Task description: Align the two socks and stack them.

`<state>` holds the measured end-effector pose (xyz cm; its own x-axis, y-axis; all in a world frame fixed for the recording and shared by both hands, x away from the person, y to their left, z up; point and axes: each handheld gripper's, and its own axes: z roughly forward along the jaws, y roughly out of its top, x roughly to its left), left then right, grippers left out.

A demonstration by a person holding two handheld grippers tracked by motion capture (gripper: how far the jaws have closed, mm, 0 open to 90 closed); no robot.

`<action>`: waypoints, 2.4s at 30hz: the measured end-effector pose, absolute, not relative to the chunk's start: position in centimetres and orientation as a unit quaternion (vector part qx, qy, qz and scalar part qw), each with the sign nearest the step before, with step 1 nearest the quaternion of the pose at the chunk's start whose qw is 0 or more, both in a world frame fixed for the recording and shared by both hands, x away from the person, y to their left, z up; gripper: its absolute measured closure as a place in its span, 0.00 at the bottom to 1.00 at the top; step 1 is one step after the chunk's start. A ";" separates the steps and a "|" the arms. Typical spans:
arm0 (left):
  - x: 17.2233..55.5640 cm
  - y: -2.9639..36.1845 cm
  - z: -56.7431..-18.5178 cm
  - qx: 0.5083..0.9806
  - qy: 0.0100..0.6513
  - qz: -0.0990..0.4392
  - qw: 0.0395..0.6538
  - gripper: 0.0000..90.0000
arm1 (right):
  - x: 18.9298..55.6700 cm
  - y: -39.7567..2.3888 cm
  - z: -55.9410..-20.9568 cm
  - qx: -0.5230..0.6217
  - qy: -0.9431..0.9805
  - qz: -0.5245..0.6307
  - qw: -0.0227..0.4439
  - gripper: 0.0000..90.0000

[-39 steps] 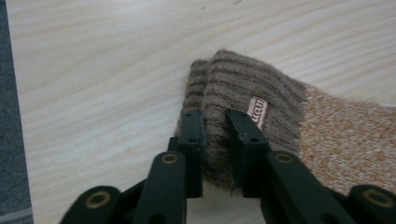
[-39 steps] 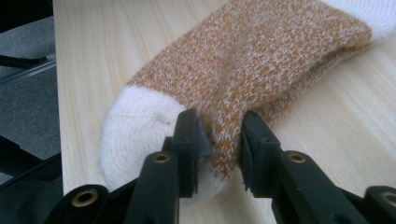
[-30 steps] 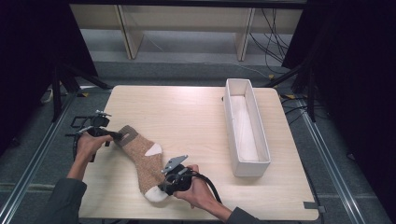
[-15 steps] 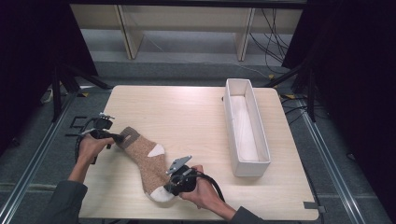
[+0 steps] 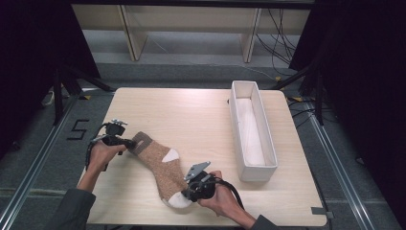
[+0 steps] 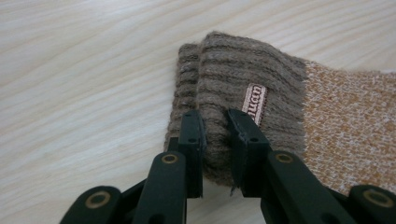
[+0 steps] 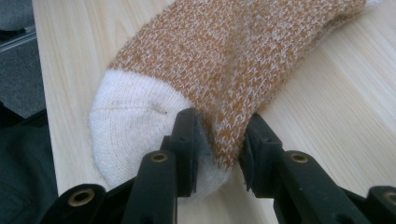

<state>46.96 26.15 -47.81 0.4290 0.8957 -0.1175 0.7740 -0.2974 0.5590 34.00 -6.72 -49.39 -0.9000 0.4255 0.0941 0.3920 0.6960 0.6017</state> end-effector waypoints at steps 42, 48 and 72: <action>47.5 17.1 -46.6 0.813 0.474 0.090 0.326 0.69 | 30.4 -18.2 -47.2 0.298 0.886 0.351 0.047 0.72; 47.7 17.4 -47.7 0.805 0.485 0.066 0.336 0.76 | 30.5 -18.0 -48.3 0.305 0.894 0.326 0.044 0.84; 48.4 18.2 -47.7 0.796 0.488 0.094 0.346 0.82 | 31.0 -16.4 -48.7 0.286 0.901 0.324 0.043 0.88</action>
<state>48.44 18.21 -47.69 0.5064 0.8416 -0.1881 0.7120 -0.2850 0.6417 31.03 -16.44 -48.66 -0.8327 0.5433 0.1071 0.4871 0.6266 0.6084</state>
